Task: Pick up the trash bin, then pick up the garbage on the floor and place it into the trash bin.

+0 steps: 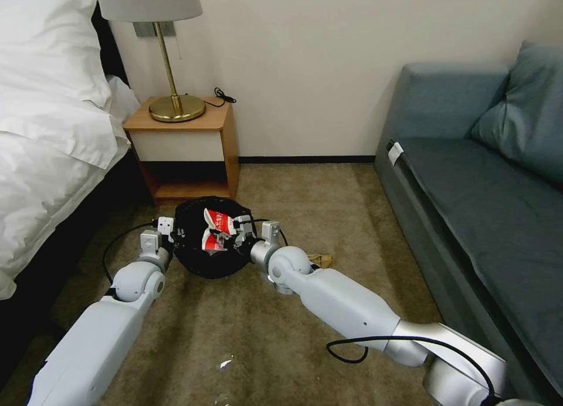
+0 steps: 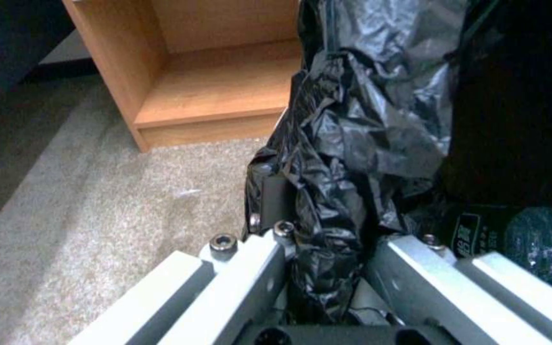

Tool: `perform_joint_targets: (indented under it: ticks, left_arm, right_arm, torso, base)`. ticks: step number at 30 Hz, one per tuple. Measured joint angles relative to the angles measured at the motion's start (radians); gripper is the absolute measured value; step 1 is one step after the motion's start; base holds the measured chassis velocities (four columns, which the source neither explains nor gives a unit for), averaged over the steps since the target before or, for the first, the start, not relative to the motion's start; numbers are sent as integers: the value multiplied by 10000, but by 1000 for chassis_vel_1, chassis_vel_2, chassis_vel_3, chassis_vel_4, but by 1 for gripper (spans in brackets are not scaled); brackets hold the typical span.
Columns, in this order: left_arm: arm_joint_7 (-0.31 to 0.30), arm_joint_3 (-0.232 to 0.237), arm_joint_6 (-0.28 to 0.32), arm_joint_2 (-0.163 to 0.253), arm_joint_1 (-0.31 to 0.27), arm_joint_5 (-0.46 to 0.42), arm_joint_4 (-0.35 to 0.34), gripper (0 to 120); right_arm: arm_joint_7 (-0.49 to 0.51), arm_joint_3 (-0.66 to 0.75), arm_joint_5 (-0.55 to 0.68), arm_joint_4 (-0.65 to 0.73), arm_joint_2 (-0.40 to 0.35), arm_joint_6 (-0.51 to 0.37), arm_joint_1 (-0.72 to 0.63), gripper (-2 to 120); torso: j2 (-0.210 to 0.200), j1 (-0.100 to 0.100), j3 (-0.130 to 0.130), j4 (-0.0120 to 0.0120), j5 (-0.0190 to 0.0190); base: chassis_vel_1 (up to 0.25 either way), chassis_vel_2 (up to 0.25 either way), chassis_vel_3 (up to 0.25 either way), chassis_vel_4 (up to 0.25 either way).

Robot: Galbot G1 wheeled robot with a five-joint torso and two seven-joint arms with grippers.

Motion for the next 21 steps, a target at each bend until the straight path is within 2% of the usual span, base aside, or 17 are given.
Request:
perform_joint_targets:
  ticks: [2,3,7,9,10,11,13,21]
  left_arm:
    - [0,-49,-9,-10,64,20,-9,0]
    - [0,-49,-9,-10,64,20,-9,0]
    - [1,-81,-12,-9,120,33,-48,0]
    - [1,-82,-12,-8,121,33,-50,0]
    - [0,-97,-12,-5,123,35,-68,0]
    - [0,-97,-12,-5,123,35,-68,0]
    - [1,-120,-14,-4,123,35,-69,0]
    - [2,-270,-42,-10,153,83,28,0]
  right_arm:
    - [29,0,-39,37,-17,18,-38,61]
    - [29,0,-39,37,-17,18,-38,61]
    - [74,-16,-46,102,-5,18,-53,78]
    - [74,-16,-46,103,-4,18,-53,79]
    - [87,-20,-30,117,12,7,-49,88]
    - [87,-20,-30,117,12,7,-49,88]
    - [92,-4,-22,119,26,-16,-46,98]
    - [22,392,-183,-143,-53,-25,-26,100]
  torso:
    - [-1,0,0,1,0]
    - [-1,0,0,1,0]
    - [-1,0,0,0,0]
    - [0,0,0,0,0]
    - [0,0,0,1,0]
    - [0,0,0,1,0]
    - [0,0,0,1,0]
    - [0,0,0,0,1]
  base:
    - [0,0,0,0]
    - [0,0,0,0]
    - [0,0,0,0]
    - [0,0,0,0]
    - [0,0,0,0]
    - [0,0,0,0]
    - [0,0,0,0]
    - [0,0,0,0]
